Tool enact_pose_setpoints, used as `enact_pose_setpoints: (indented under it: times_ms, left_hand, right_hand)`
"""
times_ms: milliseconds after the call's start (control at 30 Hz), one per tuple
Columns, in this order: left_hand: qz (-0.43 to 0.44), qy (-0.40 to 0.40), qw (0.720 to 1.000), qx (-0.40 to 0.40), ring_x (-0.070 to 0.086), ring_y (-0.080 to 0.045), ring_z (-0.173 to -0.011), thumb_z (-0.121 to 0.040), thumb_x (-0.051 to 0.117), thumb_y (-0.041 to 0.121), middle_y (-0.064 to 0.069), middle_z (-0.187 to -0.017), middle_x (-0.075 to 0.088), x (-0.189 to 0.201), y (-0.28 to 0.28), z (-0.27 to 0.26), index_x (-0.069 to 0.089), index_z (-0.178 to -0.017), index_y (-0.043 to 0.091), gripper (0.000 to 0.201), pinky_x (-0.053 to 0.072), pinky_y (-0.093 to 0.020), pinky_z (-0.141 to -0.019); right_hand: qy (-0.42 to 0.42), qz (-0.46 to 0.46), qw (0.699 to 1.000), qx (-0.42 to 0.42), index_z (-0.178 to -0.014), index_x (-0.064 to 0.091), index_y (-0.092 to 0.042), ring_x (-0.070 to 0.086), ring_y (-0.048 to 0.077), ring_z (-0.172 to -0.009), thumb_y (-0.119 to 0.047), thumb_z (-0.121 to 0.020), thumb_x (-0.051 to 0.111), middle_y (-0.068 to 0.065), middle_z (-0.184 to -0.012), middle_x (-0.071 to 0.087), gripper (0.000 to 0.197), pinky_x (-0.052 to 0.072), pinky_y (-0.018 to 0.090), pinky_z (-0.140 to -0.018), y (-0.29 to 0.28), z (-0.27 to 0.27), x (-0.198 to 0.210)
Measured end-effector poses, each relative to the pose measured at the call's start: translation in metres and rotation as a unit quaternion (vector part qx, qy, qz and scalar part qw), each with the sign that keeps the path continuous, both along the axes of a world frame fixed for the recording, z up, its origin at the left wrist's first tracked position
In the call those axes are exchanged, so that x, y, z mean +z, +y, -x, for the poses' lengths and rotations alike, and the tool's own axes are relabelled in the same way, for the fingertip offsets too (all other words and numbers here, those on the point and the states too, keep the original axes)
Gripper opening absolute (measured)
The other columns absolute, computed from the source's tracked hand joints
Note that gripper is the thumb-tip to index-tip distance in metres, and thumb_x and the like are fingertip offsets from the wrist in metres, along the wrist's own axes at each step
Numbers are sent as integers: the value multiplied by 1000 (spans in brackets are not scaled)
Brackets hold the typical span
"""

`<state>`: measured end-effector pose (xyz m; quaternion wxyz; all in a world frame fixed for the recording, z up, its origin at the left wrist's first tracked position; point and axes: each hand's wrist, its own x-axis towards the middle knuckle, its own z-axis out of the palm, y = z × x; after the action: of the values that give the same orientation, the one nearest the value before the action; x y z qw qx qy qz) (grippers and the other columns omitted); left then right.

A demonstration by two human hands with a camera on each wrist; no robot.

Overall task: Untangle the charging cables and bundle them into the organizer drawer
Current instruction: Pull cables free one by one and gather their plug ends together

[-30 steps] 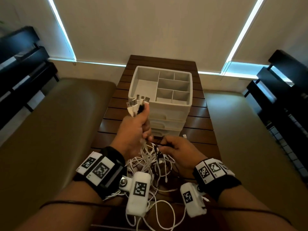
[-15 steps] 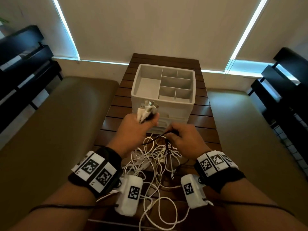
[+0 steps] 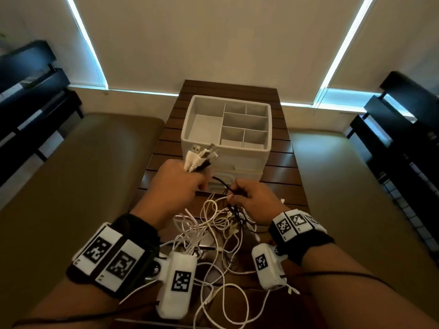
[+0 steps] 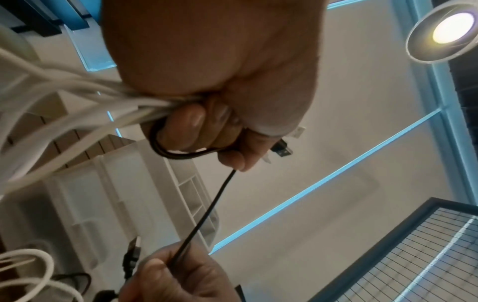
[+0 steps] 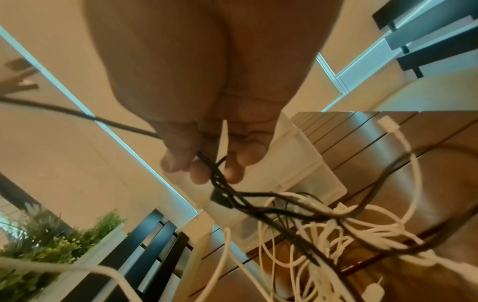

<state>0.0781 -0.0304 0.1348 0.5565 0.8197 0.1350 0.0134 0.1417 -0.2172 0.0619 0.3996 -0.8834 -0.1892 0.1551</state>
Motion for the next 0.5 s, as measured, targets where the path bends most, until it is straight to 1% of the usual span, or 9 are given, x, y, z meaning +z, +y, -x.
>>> enact_pose_setpoints:
  times_ms: [67,100,167,200,267,333,400,467,500]
  left_hand:
    - [-37,-15,998,54,44,-14,-48,-83,66,9,3,-49,50,-4,9,-3,64,-63,6,21,34,-20,-41]
    - [-83,-20,993,77,46,-17,-53,-86,66,12,2,-54,52,-5,15,-4,65,-69,7,18,33,-15,-40]
    - [-212,-21,972,99,51,-23,-65,-88,66,15,0,-64,55,-5,25,-3,69,-87,11,6,35,-20,-48]
    - [-261,-29,959,103,55,-27,-70,-88,65,15,-4,-71,59,-4,27,-2,70,-98,10,12,36,-24,-55]
    - [-302,-65,948,79,62,-32,-78,-88,65,17,-11,-84,68,-2,19,-1,69,-106,11,19,35,-26,-63]
    - [-304,-98,947,27,61,-22,-75,-88,68,26,-4,-90,71,-1,6,2,68,-112,20,25,40,-27,-65]
    - [-297,-113,948,-20,65,-17,-80,-85,72,36,2,-94,72,-4,-3,3,61,-126,32,43,53,-31,-71]
    - [-309,-117,942,-54,68,-19,-87,-83,72,40,3,-98,73,-7,-7,3,50,-137,41,59,56,-32,-79]
    - [-321,-111,937,-76,68,-19,-88,-83,71,40,4,-99,73,-9,-9,3,50,-137,42,57,55,-30,-78]
  right_hand:
    - [7,-2,1000,-1,-78,62,-23,60,13,-71,-23,-89,64,-3,-77,66,11,52,38,-73,3,-1,3]
    - [4,-16,1000,-4,-77,63,-21,60,11,-68,-23,-90,63,-4,-74,66,13,52,36,-70,4,-1,7]
    - [-5,-80,997,-19,-75,66,-17,58,6,-58,-19,-91,62,-4,-67,63,16,49,28,-59,8,0,13]
    - [2,-112,993,-23,-75,66,-17,55,2,-53,-17,-92,61,-5,-64,61,17,45,23,-55,10,1,18]
    - [19,-120,992,-14,-81,69,-18,52,-2,-51,-16,-93,60,-6,-63,60,15,43,18,-52,15,0,24]
    - [15,-66,998,8,-83,70,-19,55,3,-58,-18,-93,60,-6,-66,61,14,49,26,-60,20,-3,24]
    - [-7,-14,999,45,-75,67,-27,56,8,-63,-18,-93,60,-7,-69,62,22,49,33,-69,22,-5,25]
    - [8,-8,998,62,-78,68,-28,61,9,-68,-16,-93,59,-2,-77,68,21,51,33,-74,22,-5,28]
    - [15,-15,997,74,-80,68,-29,63,10,-71,-14,-92,60,1,-81,70,21,52,30,-76,20,-5,29]
